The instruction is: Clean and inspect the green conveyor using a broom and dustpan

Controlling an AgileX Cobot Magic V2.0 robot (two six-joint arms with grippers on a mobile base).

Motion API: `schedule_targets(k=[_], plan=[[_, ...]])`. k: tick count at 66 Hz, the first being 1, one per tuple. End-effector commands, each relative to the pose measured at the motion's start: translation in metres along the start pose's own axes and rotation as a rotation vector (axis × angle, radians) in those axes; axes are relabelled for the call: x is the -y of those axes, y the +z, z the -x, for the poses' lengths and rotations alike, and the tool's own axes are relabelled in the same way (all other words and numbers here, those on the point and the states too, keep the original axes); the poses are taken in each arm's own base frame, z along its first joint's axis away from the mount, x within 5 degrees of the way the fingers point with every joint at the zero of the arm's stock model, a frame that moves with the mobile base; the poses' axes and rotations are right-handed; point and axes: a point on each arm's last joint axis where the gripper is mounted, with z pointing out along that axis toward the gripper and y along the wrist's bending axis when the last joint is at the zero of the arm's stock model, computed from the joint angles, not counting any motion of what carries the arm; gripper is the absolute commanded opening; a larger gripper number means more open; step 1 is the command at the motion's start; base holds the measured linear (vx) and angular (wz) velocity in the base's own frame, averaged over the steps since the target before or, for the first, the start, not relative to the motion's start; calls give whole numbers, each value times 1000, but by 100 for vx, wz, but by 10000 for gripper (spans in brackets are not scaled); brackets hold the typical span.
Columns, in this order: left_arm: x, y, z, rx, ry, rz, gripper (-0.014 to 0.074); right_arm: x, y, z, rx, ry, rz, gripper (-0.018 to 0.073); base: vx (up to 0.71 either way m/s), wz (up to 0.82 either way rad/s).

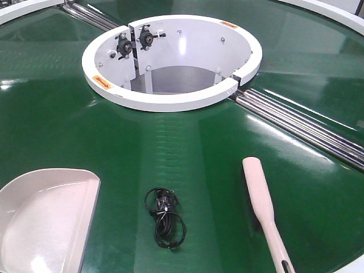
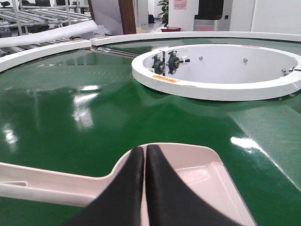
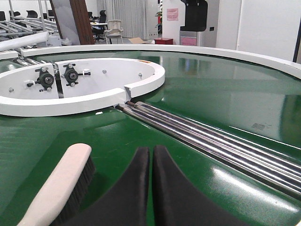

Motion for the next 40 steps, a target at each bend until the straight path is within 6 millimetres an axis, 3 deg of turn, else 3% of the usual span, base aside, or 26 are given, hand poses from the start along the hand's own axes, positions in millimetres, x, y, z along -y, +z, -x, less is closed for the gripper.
schedule_targets(k=[1,40], plan=[[0,0,0,71,-9,2,-23,0,0,3,70,-11,-6,-6,0,0],[0,0,0,71,-9,2,-23,0,0,3,70,-11,-6,-6,0,0]])
